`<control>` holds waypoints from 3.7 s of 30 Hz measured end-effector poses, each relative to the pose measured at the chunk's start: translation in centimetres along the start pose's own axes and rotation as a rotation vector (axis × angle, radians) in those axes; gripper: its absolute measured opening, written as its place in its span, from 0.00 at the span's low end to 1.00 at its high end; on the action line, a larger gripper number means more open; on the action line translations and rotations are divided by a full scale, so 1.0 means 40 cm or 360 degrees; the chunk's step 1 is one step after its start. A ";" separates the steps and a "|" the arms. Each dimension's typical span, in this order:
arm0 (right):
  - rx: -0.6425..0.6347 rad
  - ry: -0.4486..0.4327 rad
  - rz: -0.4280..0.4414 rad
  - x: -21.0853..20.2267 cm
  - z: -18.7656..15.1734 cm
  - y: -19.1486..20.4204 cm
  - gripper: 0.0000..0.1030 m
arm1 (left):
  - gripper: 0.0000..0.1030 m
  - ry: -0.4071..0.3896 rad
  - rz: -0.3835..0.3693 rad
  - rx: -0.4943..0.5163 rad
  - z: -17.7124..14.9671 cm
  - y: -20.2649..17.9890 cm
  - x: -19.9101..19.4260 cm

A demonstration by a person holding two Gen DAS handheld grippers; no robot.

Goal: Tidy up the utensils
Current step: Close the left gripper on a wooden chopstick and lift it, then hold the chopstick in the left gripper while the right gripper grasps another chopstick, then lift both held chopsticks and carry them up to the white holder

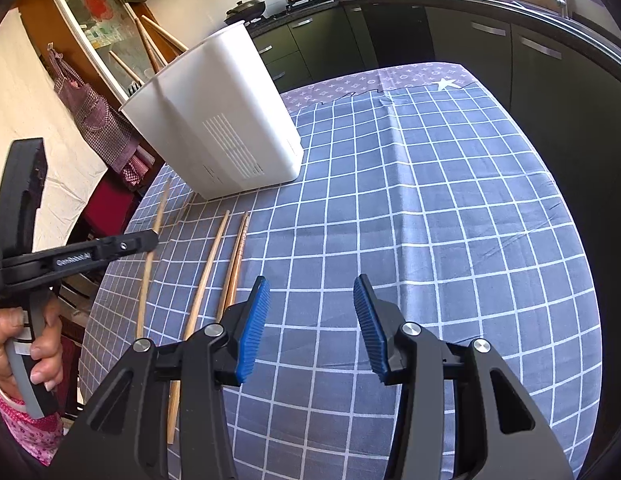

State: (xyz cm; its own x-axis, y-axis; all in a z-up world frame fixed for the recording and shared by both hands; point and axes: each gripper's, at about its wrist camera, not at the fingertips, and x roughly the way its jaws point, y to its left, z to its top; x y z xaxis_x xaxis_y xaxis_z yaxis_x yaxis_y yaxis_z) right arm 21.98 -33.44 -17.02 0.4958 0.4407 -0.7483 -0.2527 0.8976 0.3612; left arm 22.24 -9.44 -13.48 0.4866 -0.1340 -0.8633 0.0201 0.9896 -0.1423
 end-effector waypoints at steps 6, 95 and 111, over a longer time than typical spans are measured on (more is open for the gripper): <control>-0.0161 0.0046 -0.0065 0.039 0.001 0.076 0.43 | 0.06 -0.0261 -0.0023 0.0024 -0.026 -0.001 -0.108; -0.0383 -0.0447 -0.0007 -0.284 -0.009 0.200 0.06 | 0.06 -0.0585 -0.0051 0.0190 -0.147 -0.011 -0.326; -0.0440 -0.0482 0.0033 -0.306 0.047 0.228 0.06 | 0.06 -0.0644 -0.0033 0.0251 -0.111 -0.029 -0.365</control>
State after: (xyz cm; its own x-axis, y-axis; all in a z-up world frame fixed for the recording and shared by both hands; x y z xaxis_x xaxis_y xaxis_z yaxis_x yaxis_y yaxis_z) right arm 15.14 -30.62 -3.51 0.6999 0.4789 -0.5299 -0.4586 0.8701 0.1806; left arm 11.25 -8.85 -2.85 0.7873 -0.1536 -0.5971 0.1510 0.9870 -0.0547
